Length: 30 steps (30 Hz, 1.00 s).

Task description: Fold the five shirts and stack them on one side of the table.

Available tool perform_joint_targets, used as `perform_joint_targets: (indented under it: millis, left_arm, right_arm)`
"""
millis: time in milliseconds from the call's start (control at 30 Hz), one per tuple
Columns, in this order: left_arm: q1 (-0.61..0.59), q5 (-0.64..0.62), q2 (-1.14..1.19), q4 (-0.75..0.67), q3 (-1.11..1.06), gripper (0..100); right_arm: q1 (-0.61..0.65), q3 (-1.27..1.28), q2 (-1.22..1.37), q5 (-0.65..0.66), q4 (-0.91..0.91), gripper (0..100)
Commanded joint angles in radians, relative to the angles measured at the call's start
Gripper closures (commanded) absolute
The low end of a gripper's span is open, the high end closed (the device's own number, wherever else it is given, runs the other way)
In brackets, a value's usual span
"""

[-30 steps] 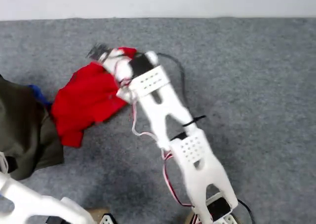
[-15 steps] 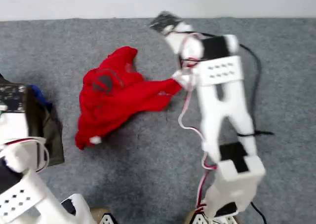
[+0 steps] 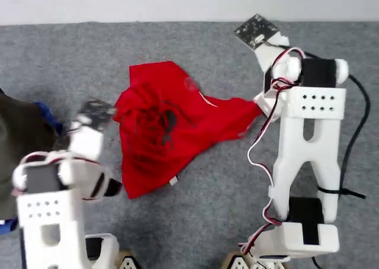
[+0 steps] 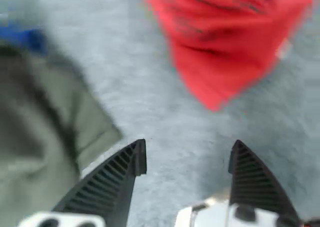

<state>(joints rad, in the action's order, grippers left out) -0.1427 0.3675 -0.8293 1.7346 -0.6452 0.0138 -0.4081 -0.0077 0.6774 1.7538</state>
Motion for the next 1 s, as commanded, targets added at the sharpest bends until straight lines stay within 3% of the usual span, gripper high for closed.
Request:
perform_joint_targets:
  millis: [0,167,967]
  left_arm:
    - [0.135,-0.008,0.104,0.011,0.005,73]
    - [0.226,-0.008,0.29,-0.075,0.005,73]
    - [0.224,-0.006,0.896,-0.433,-0.001,74]
  right_arm:
    - [-0.016,0.012,-0.058,0.003,0.039,98.9]
    - [-0.021,0.037,-0.058,0.002,0.039,98.9]
    - [-0.024,0.041,-0.054,0.002,0.039,98.9]
